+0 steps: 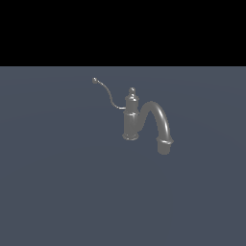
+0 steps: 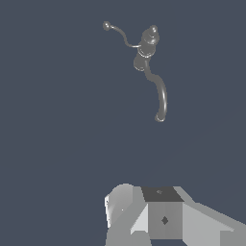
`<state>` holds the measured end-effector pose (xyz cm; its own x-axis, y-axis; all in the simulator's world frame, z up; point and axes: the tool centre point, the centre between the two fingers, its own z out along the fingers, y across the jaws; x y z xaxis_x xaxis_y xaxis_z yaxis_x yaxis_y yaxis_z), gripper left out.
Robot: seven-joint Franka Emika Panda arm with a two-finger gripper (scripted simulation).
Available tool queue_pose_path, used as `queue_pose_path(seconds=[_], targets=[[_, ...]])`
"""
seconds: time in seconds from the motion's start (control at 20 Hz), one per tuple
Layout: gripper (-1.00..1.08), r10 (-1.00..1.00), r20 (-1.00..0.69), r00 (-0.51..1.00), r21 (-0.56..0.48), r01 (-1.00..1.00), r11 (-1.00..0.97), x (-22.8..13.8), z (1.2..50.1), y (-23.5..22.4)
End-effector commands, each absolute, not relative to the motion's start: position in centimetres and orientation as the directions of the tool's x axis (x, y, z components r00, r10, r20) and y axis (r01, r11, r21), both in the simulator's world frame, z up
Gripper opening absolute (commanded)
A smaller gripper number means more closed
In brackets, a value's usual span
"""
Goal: Turn on the faucet by rotating a designated handle.
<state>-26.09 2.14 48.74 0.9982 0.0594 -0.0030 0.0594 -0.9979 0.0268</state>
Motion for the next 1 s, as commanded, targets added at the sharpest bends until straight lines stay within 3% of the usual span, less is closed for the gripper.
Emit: queue_pose_path(seconds=[0.0, 0.95], targets=[[-1.00, 0.059, -0.003, 0.998, 0.027, 0.059, -0.998, -26.1, 48.7, 2.1], [-1.00, -0.136, -0.001, 0.991, 0.022, -0.136, -0.990, -22.8, 45.2, 5.9]])
